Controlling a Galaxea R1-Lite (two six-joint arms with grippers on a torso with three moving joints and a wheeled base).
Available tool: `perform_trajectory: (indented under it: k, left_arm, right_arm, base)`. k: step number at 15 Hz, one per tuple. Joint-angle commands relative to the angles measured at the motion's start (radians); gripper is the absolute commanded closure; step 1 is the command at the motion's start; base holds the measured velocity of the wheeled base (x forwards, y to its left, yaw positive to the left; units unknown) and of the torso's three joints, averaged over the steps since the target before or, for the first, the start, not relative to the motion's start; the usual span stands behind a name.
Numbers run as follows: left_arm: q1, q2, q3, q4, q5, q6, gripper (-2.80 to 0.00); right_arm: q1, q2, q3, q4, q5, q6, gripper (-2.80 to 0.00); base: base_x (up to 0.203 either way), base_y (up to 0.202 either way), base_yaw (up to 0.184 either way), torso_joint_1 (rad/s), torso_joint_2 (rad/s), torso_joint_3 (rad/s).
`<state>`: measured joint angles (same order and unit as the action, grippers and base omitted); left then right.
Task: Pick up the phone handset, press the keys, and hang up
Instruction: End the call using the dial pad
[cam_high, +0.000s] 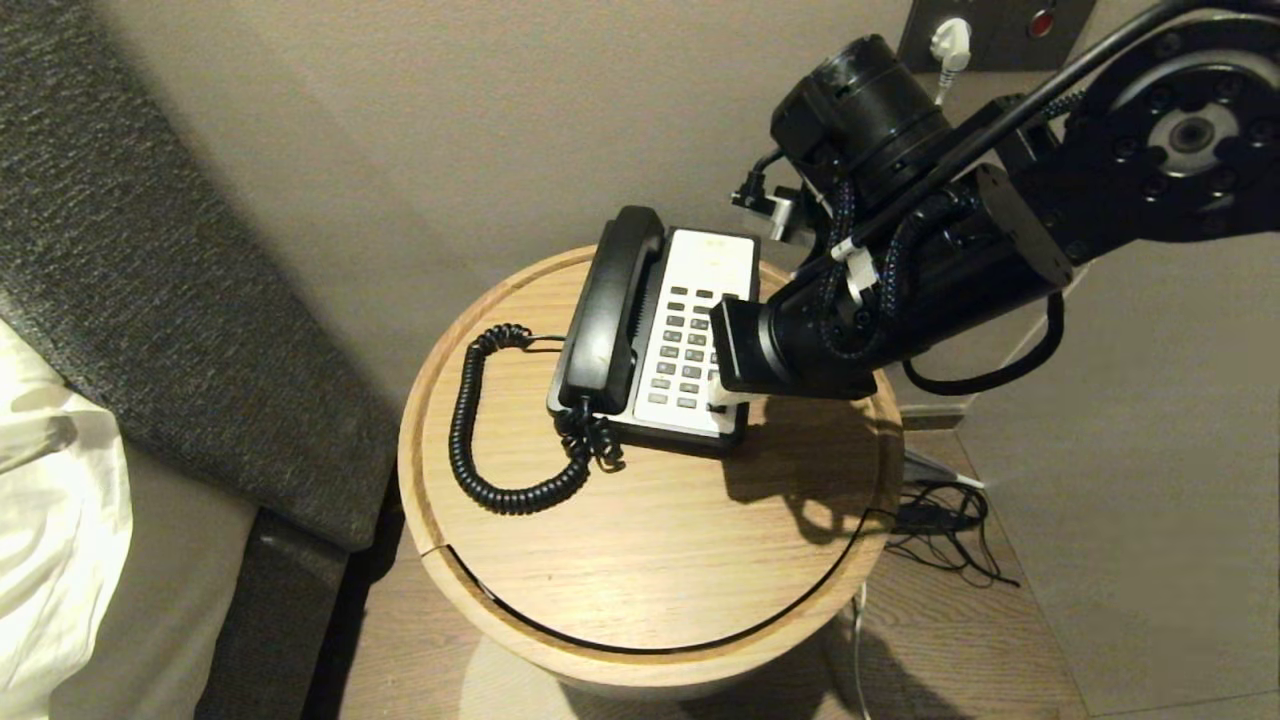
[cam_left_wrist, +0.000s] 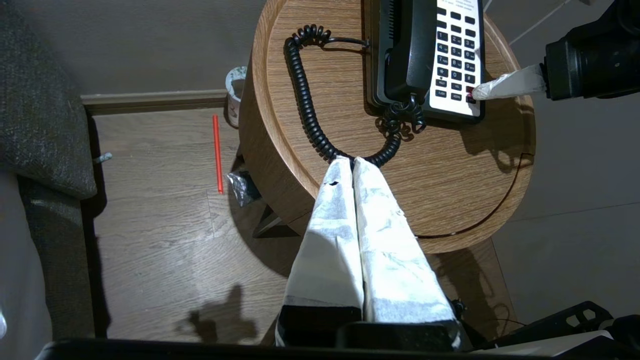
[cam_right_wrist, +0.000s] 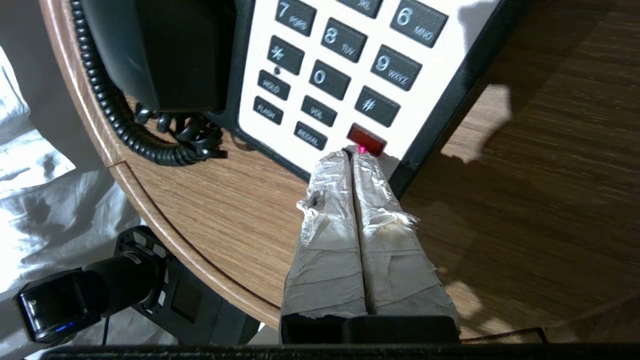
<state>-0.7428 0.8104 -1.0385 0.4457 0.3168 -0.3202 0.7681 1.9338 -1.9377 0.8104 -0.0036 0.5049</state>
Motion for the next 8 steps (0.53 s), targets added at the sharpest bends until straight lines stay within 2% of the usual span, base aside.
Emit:
perform_trajectory:
  k: [1, 8]
  left_arm:
    - [0.0, 0.0, 0.007, 0.002, 0.002, -0.001, 0.0]
    - [0.0, -0.008, 0.023, -0.001, -0.012, -0.002, 0.0]
  right_arm:
    - [-0.006, 0.004, 0.0, 0.001, 0.001, 0.0, 0.0]
    - [-0.026, 0.014, 0.011, 0.0, -0.001, -0.011, 0.0]
  base:
    - [0.0, 0.0, 0.0, 0.0, 0.0, 0.0]
    - [0.0, 0.0, 0.0, 0.0, 0.0, 0.0]
